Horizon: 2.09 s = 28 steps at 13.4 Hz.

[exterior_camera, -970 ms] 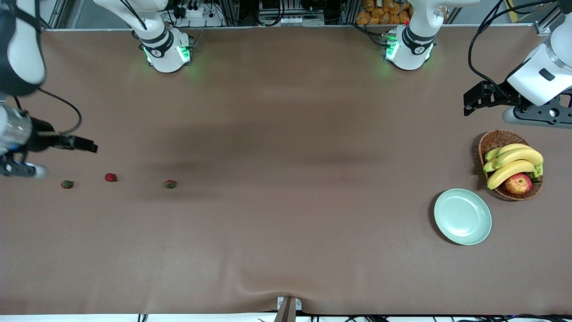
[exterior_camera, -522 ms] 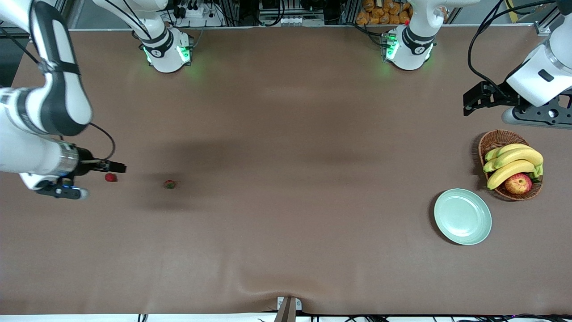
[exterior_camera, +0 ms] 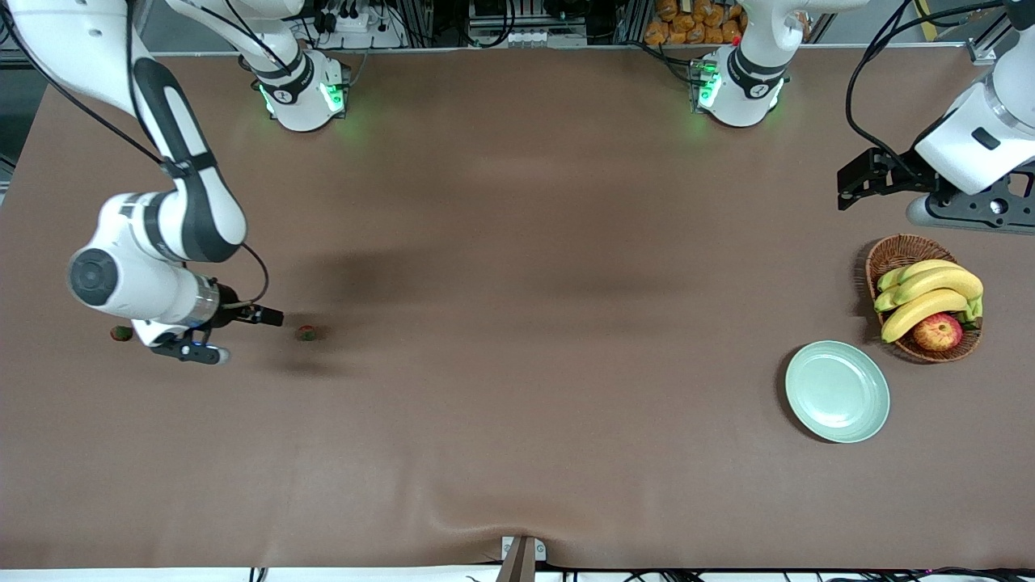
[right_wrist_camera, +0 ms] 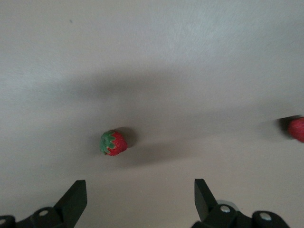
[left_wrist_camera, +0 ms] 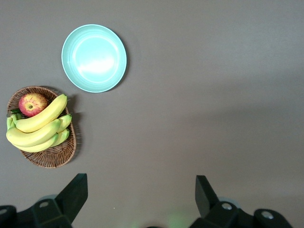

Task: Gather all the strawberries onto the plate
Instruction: 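Reach the right gripper to the middle strawberry and grasp it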

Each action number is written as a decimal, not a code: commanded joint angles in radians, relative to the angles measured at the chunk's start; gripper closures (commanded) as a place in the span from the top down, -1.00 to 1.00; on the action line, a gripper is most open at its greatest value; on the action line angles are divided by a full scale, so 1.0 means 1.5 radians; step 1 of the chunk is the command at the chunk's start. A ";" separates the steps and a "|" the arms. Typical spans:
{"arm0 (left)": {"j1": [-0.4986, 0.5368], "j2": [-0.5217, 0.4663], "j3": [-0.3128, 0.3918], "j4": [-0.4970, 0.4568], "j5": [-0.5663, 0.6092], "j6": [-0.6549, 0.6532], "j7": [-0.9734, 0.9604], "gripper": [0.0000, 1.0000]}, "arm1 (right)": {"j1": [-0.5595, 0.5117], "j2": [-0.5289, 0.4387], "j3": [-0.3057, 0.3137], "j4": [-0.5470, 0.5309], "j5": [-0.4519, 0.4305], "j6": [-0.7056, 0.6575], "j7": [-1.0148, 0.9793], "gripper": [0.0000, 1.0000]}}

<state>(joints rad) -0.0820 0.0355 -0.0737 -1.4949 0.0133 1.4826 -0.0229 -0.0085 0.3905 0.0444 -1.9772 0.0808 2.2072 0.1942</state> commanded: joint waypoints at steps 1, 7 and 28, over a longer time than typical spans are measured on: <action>-0.003 0.000 0.003 0.003 -0.009 -0.009 -0.005 1.00 | 0.027 0.019 -0.003 -0.002 0.013 0.017 0.053 1.00; -0.001 0.000 0.003 0.003 -0.009 -0.009 -0.002 1.00 | 0.061 0.068 -0.005 0.000 0.001 0.115 0.083 0.86; -0.006 0.007 0.003 0.003 -0.009 -0.009 -0.011 1.00 | 0.249 0.113 0.007 0.217 0.101 -0.081 0.399 -1.00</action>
<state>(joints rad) -0.0862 0.0452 -0.0737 -1.4973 0.0132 1.4811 -0.0230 0.2937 0.5468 0.0639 -1.6973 0.1751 2.0886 0.6937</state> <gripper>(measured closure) 0.000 0.674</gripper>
